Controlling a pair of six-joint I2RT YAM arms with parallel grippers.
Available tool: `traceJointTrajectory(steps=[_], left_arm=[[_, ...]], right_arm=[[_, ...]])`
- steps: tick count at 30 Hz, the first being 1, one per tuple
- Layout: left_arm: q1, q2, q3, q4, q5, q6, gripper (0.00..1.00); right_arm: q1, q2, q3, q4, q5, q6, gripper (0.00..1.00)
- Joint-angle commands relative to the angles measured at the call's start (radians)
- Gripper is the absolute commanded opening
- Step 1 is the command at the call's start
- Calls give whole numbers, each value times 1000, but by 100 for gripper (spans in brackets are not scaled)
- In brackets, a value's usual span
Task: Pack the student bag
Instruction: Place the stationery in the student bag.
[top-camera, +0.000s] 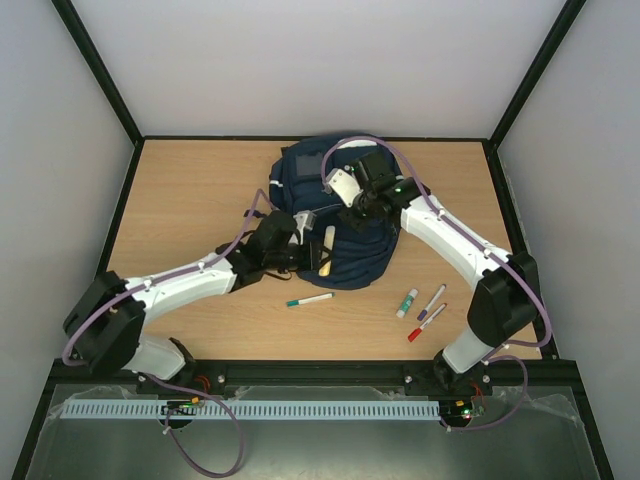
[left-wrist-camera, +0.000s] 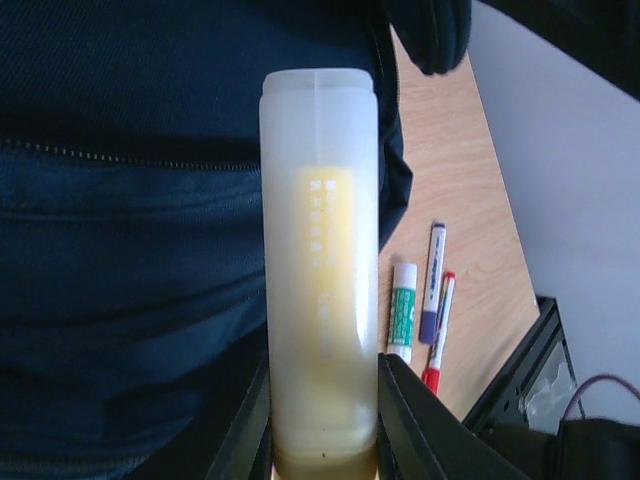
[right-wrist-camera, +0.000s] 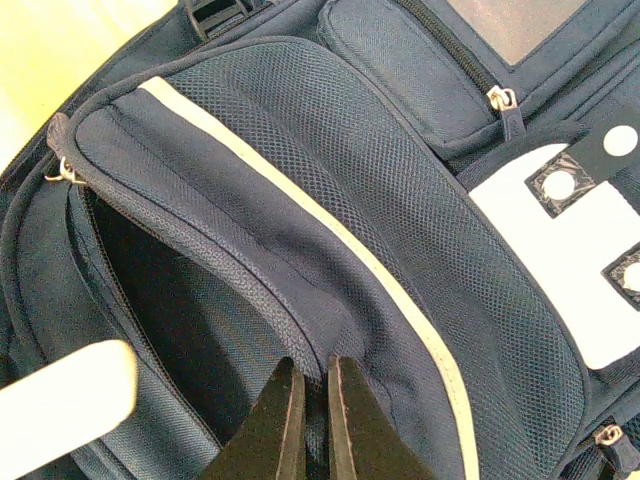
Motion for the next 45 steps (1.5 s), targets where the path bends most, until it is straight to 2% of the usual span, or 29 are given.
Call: traceJointTrajectory(steps=[1, 12, 18, 25, 29, 31, 32, 36, 40, 45], left_arm=[[-1, 50, 55, 87, -28, -80, 3], [17, 173, 66, 230, -223, -400, 3], [17, 226, 67, 366, -358, -531, 3], [29, 331, 122, 505, -370, -660, 2], [37, 351, 124, 519, -431, -729, 3], [40, 355, 126, 516, -452, -759, 7], [42, 359, 132, 513, -454, -766, 12], [45, 354, 156, 479, -438, -759, 42], [43, 317, 131, 469, -420, -745, 48], [28, 258, 108, 429, -414, -706, 50]], right_arm=[[5, 0, 59, -5, -22, 66, 1], [5, 7, 80, -26, -57, 109, 1], [5, -4, 64, -22, -66, 111, 1], [5, -15, 40, -16, -68, 102, 1], [5, -7, 48, -18, -69, 103, 1], [5, -1, 56, -19, -70, 106, 1], [5, 2, 59, -19, -69, 108, 1], [5, 14, 72, -25, -65, 114, 1], [5, 18, 73, -24, -59, 117, 1], [5, 24, 75, -21, -41, 122, 1]])
